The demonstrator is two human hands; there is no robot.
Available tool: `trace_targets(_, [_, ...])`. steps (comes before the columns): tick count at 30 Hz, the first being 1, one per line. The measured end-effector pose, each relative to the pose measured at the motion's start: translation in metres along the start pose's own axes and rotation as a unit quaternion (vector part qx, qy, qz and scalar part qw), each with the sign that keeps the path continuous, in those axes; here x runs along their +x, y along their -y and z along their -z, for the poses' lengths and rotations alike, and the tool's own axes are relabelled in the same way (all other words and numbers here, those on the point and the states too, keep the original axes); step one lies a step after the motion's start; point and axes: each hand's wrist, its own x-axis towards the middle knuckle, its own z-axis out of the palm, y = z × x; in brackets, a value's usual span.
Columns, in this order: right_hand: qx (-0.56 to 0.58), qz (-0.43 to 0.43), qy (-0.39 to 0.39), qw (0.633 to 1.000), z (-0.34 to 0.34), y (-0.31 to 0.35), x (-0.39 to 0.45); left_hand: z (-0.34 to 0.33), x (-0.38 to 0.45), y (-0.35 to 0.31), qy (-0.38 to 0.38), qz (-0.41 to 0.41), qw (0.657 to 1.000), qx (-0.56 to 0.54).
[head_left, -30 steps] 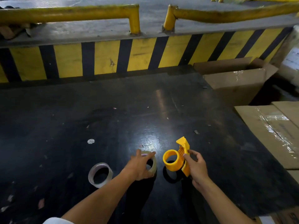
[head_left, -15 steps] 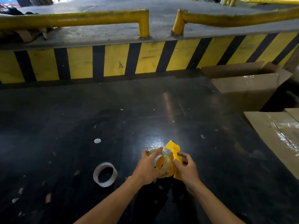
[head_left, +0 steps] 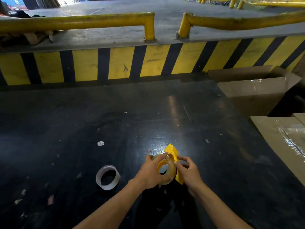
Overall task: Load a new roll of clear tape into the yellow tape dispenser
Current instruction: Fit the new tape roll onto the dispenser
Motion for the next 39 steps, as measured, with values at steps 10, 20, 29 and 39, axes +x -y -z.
trace_targets(10, [0.054,0.037,0.01,0.998,-0.006,-0.003,-0.002,-0.009,-0.006,-0.012,-0.061,0.015,0.998,-0.007])
trace_targets(20, [0.072,0.053,-0.021,0.996,-0.008,0.005,-0.005,0.001,-0.002,-0.011,0.013,0.013,0.999,-0.03])
trace_targets(29, [0.165,0.001,0.008,0.986,0.002,0.013,-0.004,0.017,-0.001,-0.019,-0.092,0.016,0.987,-0.13])
trace_targets(39, [0.23,-0.006,-0.033,0.973,-0.005,0.013,0.003,0.026,0.008,-0.036,-0.126,0.132,0.938,-0.296])
